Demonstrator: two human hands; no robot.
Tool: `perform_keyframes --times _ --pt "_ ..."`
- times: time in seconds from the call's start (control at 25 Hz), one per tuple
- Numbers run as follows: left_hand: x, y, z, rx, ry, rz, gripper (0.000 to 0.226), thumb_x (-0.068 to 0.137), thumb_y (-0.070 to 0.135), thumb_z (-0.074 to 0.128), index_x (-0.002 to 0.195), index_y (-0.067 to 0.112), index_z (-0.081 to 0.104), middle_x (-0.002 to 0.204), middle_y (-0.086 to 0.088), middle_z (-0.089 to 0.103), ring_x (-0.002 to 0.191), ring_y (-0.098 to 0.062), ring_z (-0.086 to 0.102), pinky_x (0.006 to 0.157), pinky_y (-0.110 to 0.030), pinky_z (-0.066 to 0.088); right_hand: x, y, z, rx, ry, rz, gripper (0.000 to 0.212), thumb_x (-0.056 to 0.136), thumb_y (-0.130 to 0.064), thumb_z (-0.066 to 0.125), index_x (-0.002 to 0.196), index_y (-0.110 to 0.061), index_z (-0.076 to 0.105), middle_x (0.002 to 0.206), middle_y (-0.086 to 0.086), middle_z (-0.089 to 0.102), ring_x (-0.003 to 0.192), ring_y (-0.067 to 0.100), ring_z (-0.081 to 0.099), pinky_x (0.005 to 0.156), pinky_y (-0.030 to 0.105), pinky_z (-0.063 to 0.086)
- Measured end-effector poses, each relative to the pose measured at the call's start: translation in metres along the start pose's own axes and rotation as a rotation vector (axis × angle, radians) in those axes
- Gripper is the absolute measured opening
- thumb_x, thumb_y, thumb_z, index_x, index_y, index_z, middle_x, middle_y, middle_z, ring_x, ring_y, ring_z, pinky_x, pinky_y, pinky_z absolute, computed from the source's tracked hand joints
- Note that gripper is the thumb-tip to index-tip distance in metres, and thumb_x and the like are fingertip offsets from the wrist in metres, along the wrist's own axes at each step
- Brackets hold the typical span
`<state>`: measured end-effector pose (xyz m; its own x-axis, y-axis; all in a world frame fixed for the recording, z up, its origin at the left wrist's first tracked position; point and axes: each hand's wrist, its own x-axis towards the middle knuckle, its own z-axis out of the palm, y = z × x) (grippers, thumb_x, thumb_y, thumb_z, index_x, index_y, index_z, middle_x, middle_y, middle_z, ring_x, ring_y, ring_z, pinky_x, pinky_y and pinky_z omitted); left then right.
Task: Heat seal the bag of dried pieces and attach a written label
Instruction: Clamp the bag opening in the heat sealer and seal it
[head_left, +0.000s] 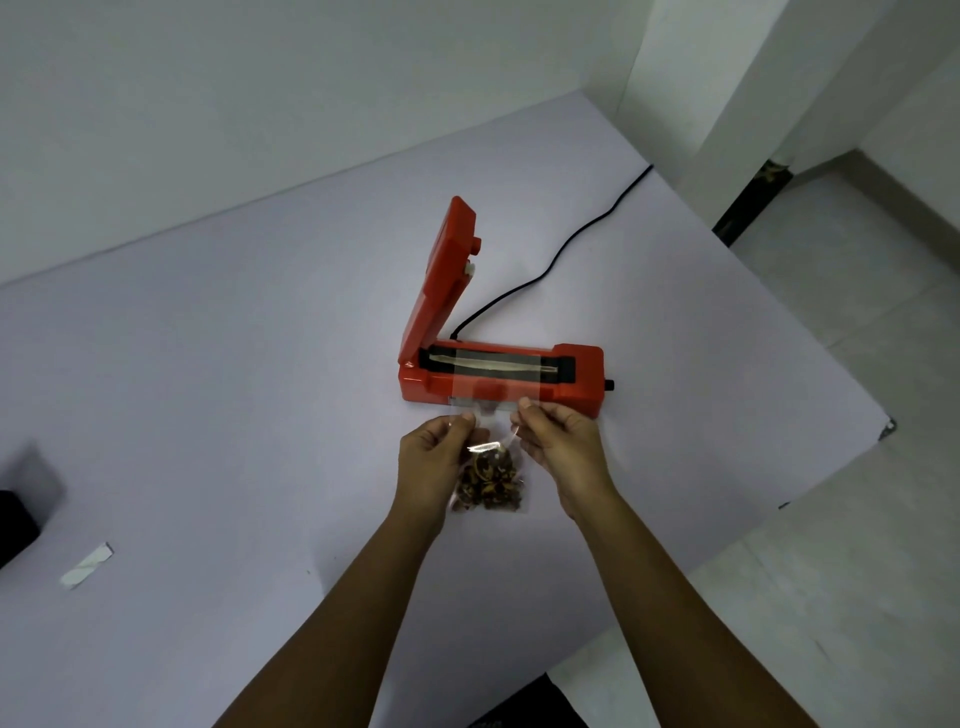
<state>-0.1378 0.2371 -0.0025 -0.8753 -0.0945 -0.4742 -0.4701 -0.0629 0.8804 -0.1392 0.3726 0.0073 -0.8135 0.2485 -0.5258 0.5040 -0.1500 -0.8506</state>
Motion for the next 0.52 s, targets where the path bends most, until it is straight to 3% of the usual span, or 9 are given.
perform_keyframes --times 0.12,0.24,0.36,0.52 --pt "0.0 0.002 0.001 0.005 0.014 -0.016 0.023 0.092 0.021 0.056 0.076 0.013 0.071 0.076 -0.005 0.072 0.067 -0.009 0.067 0.069 -0.025 0.052 -0.01 -0.004 -0.006 -0.455 0.218 -0.258 0.024 0.085 -0.038 0.062 0.083 -0.015 0.068 0.077 -0.003 0.069 0.067 0.003 0.062 0.06 0.007 0.045" --pt "0.001 0.003 0.002 -0.014 0.014 -0.051 0.022 0.091 0.022 0.057 0.079 0.009 0.071 0.082 -0.009 0.073 0.071 -0.013 0.068 0.067 -0.023 0.05 -0.015 -0.032 -0.015 -0.484 0.392 -0.646 0.02 0.091 -0.027 0.057 0.085 -0.011 0.066 0.075 -0.002 0.066 0.064 0.008 0.063 0.059 0.005 0.046" --pt "0.003 0.003 0.002 -0.03 0.024 -0.067 0.021 0.091 0.021 0.058 0.081 0.01 0.072 0.084 -0.01 0.074 0.076 -0.016 0.069 0.07 -0.025 0.052 -0.007 -0.087 -0.015 -0.372 0.303 -0.956 0.02 0.093 -0.021 0.053 0.101 -0.007 0.065 0.094 -0.001 0.067 0.088 0.012 0.066 0.081 0.022 0.054" --pt "0.006 0.004 0.002 -0.003 0.045 -0.067 0.021 0.09 0.022 0.059 0.082 0.009 0.073 0.081 -0.009 0.074 0.068 -0.01 0.069 0.067 -0.024 0.053 -0.006 -0.153 0.009 -0.435 0.013 -1.166 0.032 0.093 -0.02 0.051 0.121 -0.005 0.055 0.12 -0.002 0.057 0.116 0.008 0.054 0.099 0.023 0.044"
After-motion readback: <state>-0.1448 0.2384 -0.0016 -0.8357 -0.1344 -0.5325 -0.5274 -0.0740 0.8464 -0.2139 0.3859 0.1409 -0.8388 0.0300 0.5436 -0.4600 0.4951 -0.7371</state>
